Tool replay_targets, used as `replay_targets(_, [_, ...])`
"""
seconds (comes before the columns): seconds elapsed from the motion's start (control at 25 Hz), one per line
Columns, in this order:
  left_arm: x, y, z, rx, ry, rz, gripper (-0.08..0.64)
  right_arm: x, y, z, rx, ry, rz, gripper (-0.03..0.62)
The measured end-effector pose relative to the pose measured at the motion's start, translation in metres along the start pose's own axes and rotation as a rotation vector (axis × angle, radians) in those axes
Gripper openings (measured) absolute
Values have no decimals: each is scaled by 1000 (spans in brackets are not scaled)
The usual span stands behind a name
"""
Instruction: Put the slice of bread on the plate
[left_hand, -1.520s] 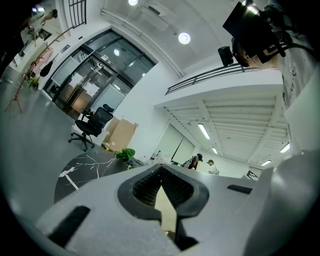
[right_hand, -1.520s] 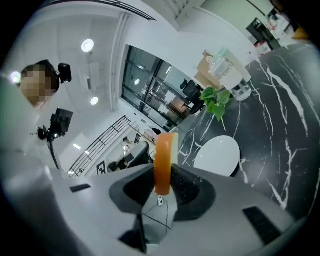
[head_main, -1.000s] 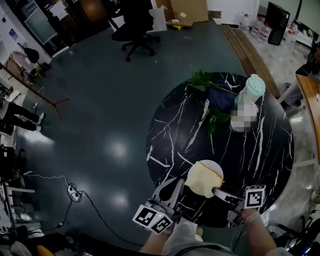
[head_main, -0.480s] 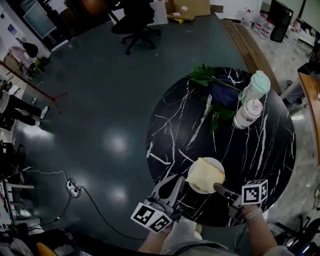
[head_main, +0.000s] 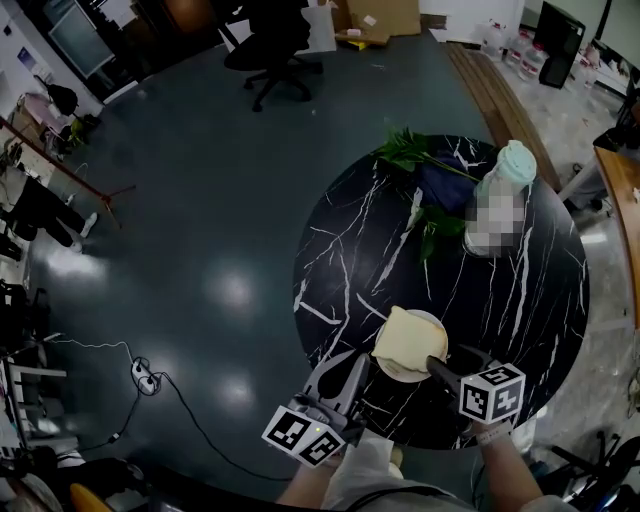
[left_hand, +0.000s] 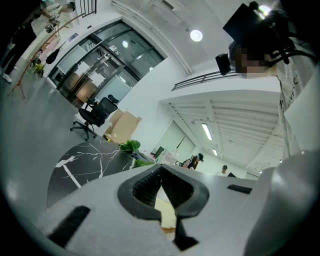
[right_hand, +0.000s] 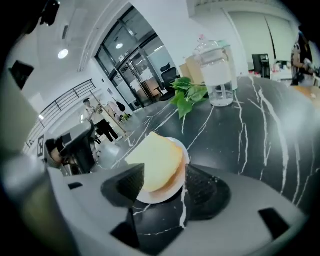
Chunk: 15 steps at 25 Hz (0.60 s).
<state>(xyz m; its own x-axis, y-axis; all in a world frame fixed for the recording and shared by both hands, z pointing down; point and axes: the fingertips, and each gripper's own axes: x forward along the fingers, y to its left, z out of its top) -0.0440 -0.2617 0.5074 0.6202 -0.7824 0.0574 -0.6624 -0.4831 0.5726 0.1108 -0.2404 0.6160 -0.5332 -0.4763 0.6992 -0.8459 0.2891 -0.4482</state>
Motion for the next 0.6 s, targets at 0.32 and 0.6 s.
replay_targets(0.32, [-3,-19,-3,36,0,-23,8,-46,45,36,-53,-268,180,227])
replay_targets(0.6, [-9,-62,2,86,-23,-73,8,-104,96,58,-259,-503,204,22])
